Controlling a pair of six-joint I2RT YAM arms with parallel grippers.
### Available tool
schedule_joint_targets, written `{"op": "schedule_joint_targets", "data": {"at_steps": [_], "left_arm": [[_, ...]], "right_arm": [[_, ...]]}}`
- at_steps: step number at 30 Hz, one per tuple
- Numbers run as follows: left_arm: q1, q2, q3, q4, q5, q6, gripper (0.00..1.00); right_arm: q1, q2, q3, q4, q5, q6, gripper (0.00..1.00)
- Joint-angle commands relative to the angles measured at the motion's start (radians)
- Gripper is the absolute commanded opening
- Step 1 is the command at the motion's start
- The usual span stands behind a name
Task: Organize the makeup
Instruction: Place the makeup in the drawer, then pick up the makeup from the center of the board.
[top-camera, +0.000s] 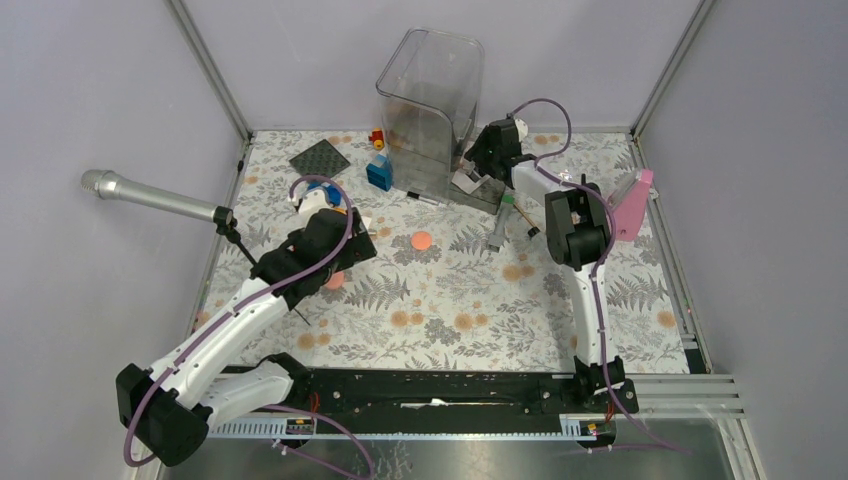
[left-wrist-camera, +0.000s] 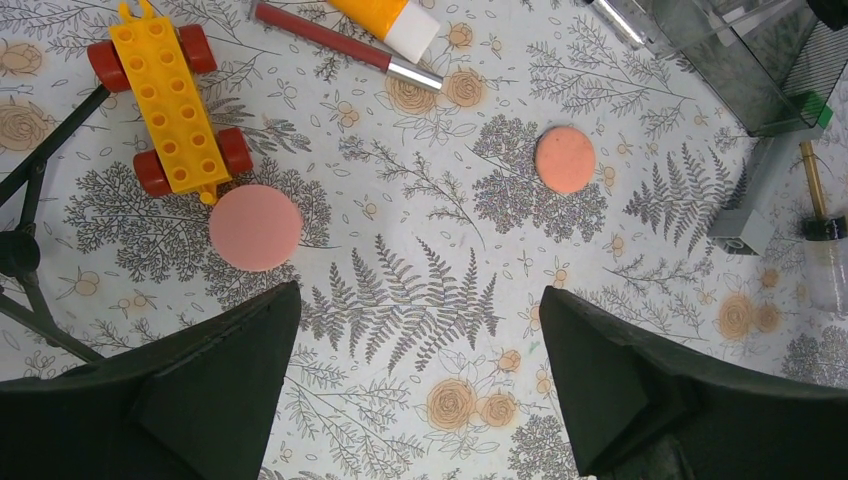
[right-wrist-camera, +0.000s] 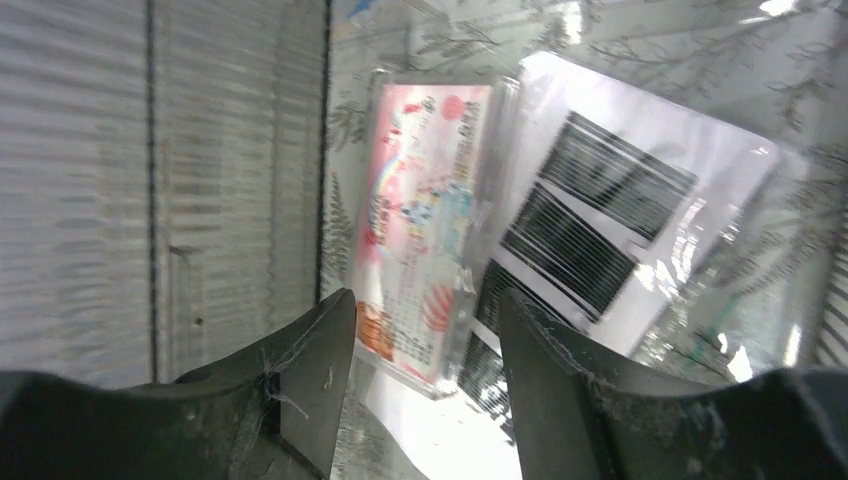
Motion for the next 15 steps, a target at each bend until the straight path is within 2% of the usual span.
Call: {"op": "schedule_joint_targets", "data": {"at_steps": [1, 7, 15], "left_arm": [[0.013, 0.004, 0.004, 0.008, -0.038, 0.018, 0.99], [0.020, 0.028, 0.011, -0.020, -0.074, 0.000, 0.99], [0.022, 0.067, -0.033, -0.046, -0.157, -0.104, 0.99]], "right_arm": [[0.001, -0.132, -0.053, 0.003, 0.074, -0.080, 0.62], [0.001, -0.299, -0.184, 0.006, 0.148, -0.170, 0.64], [0.001, -0.612, -0.473, 0.034, 0.193, -0.202, 0.66]]}}
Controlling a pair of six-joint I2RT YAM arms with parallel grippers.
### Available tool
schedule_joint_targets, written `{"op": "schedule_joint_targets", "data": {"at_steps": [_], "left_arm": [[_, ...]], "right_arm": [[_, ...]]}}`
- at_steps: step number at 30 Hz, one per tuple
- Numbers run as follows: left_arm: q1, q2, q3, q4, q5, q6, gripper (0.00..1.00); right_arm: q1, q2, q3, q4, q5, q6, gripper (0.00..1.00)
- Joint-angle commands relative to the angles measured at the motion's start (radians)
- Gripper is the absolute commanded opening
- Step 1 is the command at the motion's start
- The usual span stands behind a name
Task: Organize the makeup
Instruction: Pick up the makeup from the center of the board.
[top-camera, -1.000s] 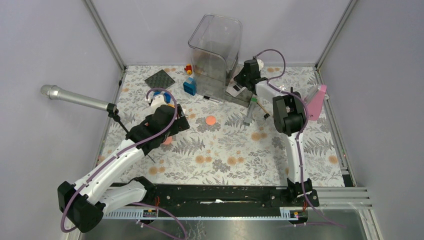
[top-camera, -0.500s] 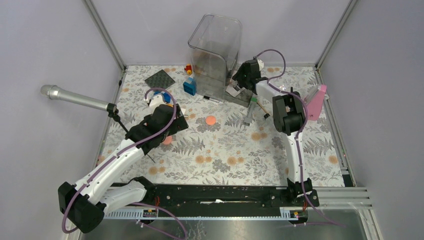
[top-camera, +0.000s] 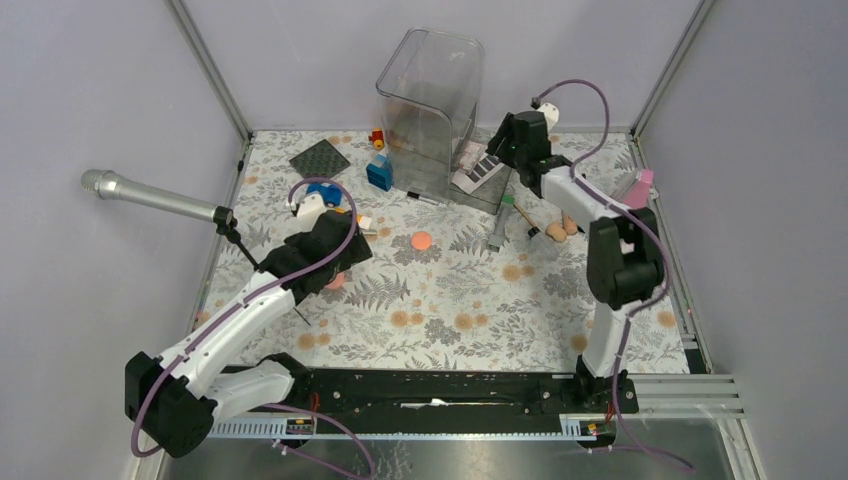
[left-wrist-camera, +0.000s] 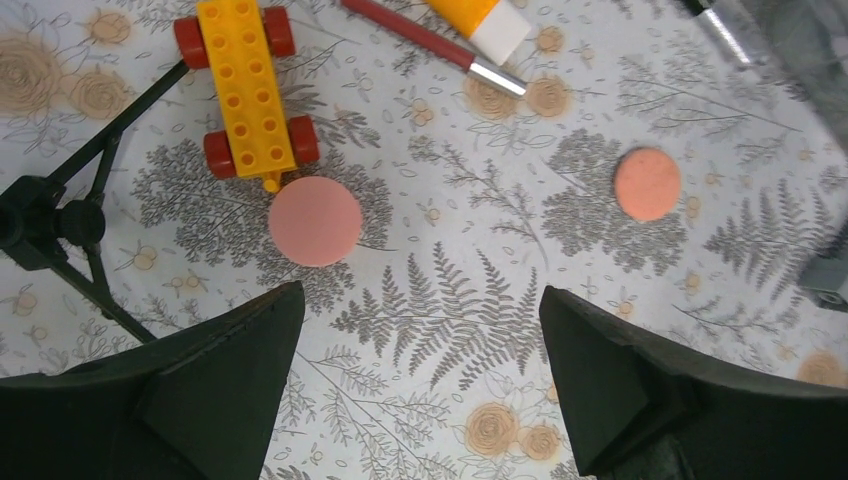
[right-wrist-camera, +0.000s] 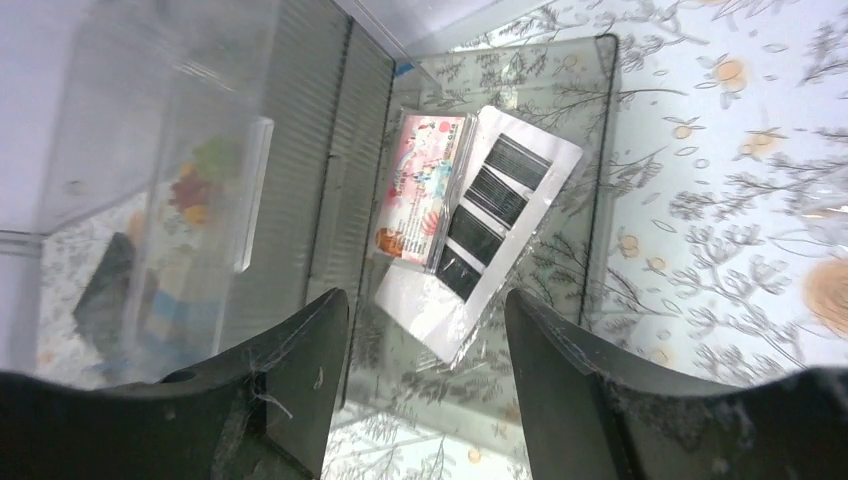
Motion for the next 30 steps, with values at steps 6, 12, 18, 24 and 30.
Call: {"op": "schedule_joint_targets", "data": {"at_steps": [6, 12, 18, 24, 30], "left_arm": [[0.021, 0.115, -0.069, 0.016, -0.116, -0.135, 0.99], [0.088, 0.241, -0.123, 0.135, -0.066, -0.166, 0.99], [0.135, 0.335, -0.149, 0.230, -0.036, -0.173, 0.99], [0.165, 0.397, -0.165, 0.287, -0.014, -0.169, 0.99], [0.195, 0.432, -0.176, 0.294, -0.025, -0.172, 0.99]], "right_arm": [[0.001, -0.410, -0.323, -0.021, 0.001, 0.039, 0.67], [0.001, -0.651, -0.530, -0.042, -0.077, 0.086, 0.68], [0.001, -0.785, -0.621, -0.109, -0.089, 0.069, 0.69], [0.002, -0.838, -0.666, -0.124, -0.094, 0.065, 0.70], [0.001, -0.835, -0.686, -0.114, -0.120, 0.078, 0.70]]}}
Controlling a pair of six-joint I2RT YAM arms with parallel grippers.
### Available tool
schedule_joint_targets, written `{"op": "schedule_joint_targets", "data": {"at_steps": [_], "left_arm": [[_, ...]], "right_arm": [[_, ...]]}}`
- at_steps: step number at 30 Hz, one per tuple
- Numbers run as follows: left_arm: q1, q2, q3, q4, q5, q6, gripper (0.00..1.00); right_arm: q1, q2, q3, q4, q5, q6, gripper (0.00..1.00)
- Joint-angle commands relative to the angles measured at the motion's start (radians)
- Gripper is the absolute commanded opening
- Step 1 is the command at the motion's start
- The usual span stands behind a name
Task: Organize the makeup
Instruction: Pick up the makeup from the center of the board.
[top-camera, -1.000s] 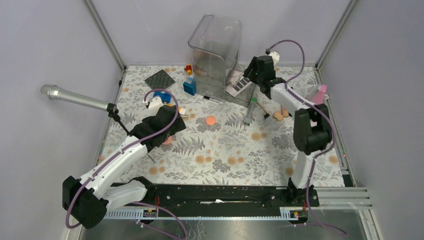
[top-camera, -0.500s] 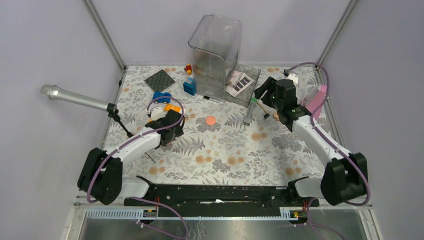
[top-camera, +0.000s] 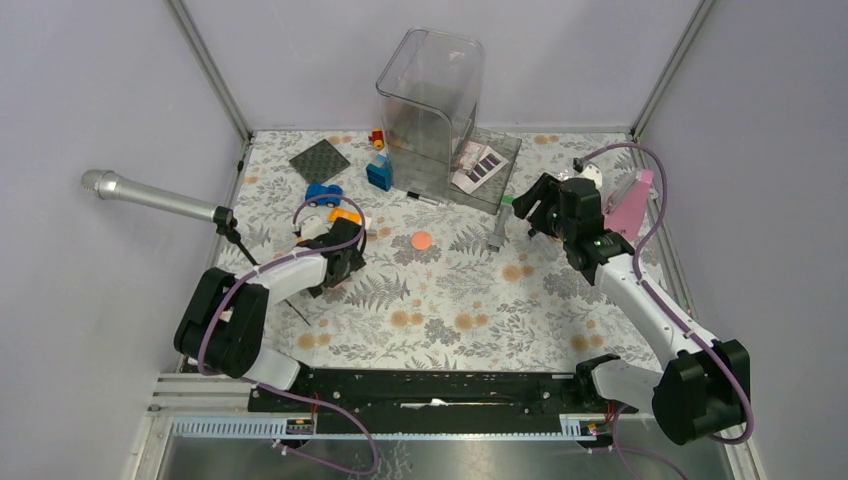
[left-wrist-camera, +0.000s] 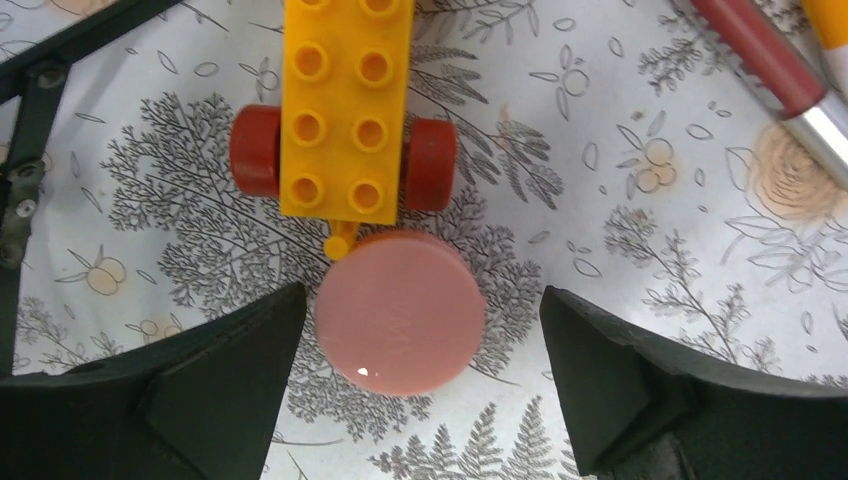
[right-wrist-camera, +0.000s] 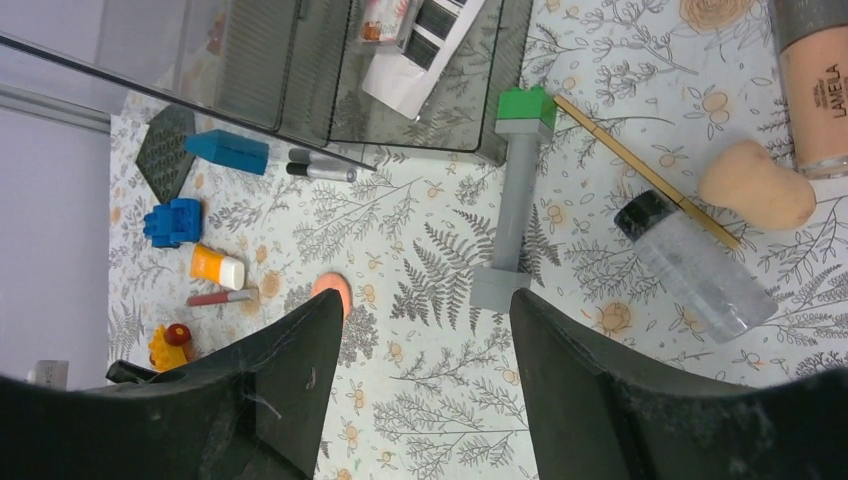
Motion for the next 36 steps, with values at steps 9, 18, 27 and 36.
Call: {"op": "schedule_joint_targets", "data": {"at_steps": [9, 18, 27, 36], "left_arm": [[0.035, 0.031, -0.043, 0.081, 0.024, -0.014, 0.83], [0.034, -0.010, -0.096, 0.126, 0.115, -0.003, 0.64], [-0.012, -0.063, -0.085, 0.134, 0.184, -0.007, 0.41], [-0.160, -0.101, 0.097, 0.083, 0.250, -0.072, 0.40]], "right_arm": [[0.000, -0.033, -0.019, 0.008, -0.028, 0.012, 0.70], [0.001, -0.042, -0.038, 0.007, -0.028, 0.024, 0.70], [0.001, -0.072, -0.111, 0.047, -0.082, 0.042, 0.70], [0.134, -0.063, -0.311, 0.421, -0.199, 0.120, 0.70]]}}
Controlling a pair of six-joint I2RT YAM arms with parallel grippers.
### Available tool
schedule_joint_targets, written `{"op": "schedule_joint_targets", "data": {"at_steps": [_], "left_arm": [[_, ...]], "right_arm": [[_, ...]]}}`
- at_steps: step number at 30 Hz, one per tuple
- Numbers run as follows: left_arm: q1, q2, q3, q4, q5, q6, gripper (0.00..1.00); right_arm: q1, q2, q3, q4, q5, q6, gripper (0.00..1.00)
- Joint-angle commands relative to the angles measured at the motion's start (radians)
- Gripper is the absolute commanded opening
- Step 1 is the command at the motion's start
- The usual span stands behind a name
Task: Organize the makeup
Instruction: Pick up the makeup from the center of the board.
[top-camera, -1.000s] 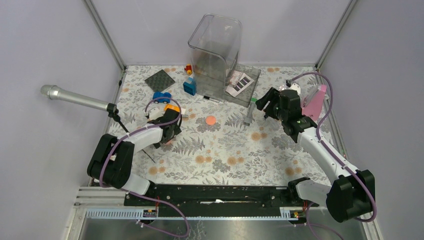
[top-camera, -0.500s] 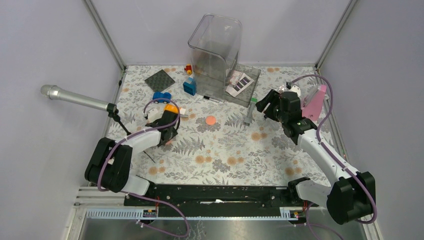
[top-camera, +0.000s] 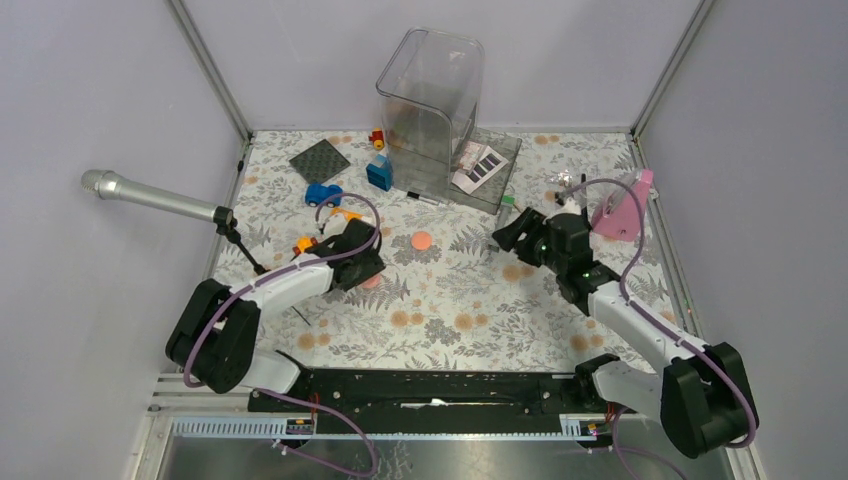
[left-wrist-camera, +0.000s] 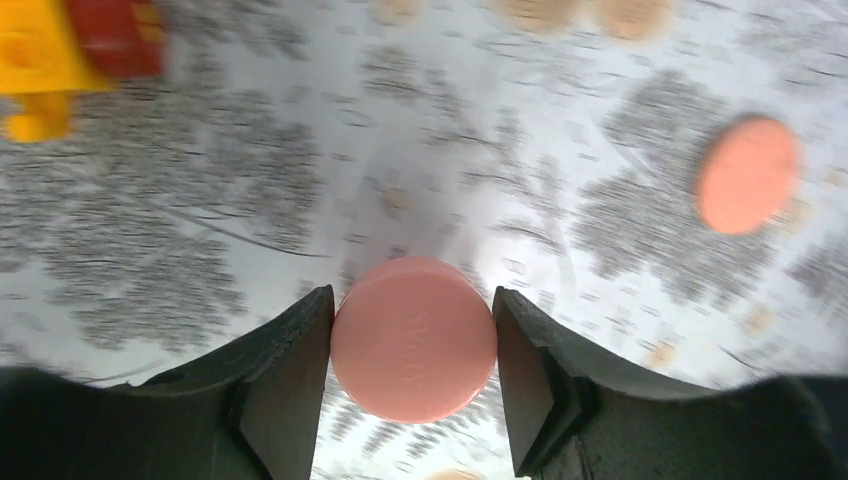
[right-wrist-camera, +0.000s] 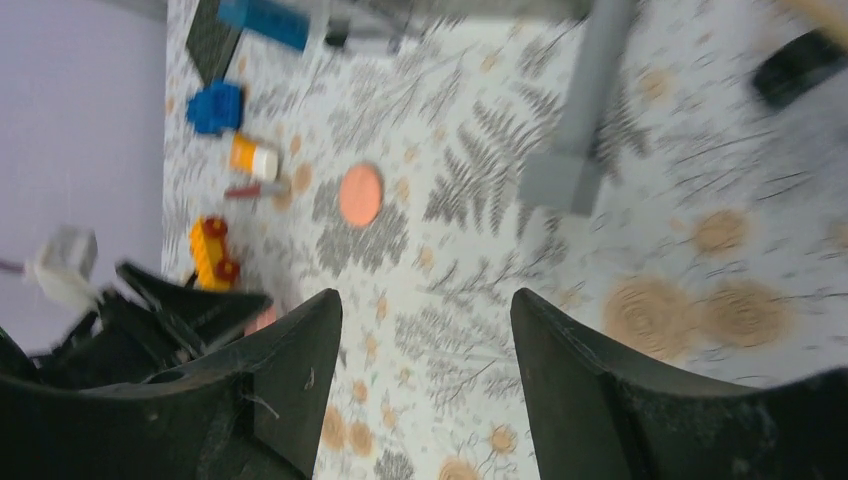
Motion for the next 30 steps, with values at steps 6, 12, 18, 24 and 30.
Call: {"op": "schedule_joint_targets", "data": {"at_steps": [6, 12, 18, 24, 30], "left_arm": [[-0.153, -0.032, 0.235, -0.009, 0.098, -0.107, 0.40], [-0.206, -0.008, 0.306, -0.009, 0.116, -0.152, 0.40], [-0.239, 0.004, 0.334, -0.007, 0.107, -0.176, 0.40], [-0.248, 0.007, 0.326, -0.001, 0.111, -0.185, 0.40], [-0.250, -0.004, 0.315, 0.006, 0.116, -0.188, 0.41]], "right_arm": [[0.255, 0.109, -0.147, 0.525, 0.018, 0.151, 0.70], [0.394, 0.198, -0.163, 0.713, 0.094, 0.125, 0.68], [0.462, 0.270, -0.164, 0.859, 0.126, 0.142, 0.68], [0.498, 0.342, -0.136, 0.923, 0.129, 0.177, 0.67], [0.520, 0.394, -0.112, 0.931, 0.151, 0.188, 0.66]]}}
